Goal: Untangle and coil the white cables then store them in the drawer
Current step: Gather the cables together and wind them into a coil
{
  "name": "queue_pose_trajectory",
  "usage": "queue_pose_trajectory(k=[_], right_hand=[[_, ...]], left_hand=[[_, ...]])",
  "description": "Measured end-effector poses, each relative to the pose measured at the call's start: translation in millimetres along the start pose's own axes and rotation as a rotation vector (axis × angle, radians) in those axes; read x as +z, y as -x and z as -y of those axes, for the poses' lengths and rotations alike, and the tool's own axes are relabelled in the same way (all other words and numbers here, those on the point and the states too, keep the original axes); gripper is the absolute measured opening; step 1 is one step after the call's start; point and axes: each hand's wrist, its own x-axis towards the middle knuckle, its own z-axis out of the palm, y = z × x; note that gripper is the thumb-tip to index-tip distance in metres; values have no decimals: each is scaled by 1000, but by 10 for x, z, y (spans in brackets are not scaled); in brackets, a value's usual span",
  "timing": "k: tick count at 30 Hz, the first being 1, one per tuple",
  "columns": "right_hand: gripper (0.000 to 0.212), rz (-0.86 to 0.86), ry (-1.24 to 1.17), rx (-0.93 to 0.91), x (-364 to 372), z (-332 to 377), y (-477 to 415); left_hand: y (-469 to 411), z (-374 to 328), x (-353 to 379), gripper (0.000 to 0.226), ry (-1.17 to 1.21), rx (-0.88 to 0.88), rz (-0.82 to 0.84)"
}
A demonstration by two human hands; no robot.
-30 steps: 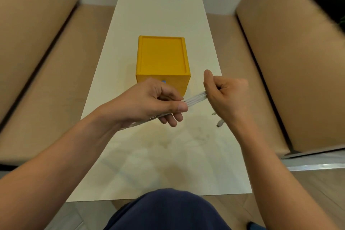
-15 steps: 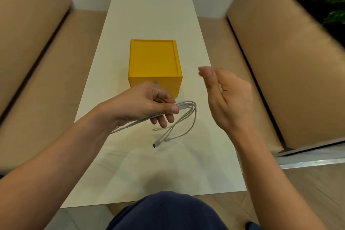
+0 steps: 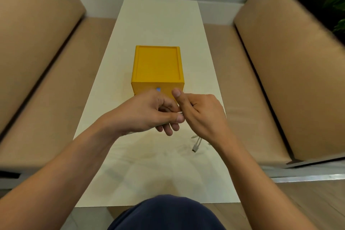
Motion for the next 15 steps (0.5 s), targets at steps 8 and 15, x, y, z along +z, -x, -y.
queue_pose_trajectory(k=[8, 15], right_hand=[[63, -13, -161, -118, -11, -59, -6], [58, -322, 5, -337, -57, -126, -64]], left_hand=[[17, -54, 72, 11, 13, 15, -65], [43, -12, 71, 16, -23, 3, -32]])
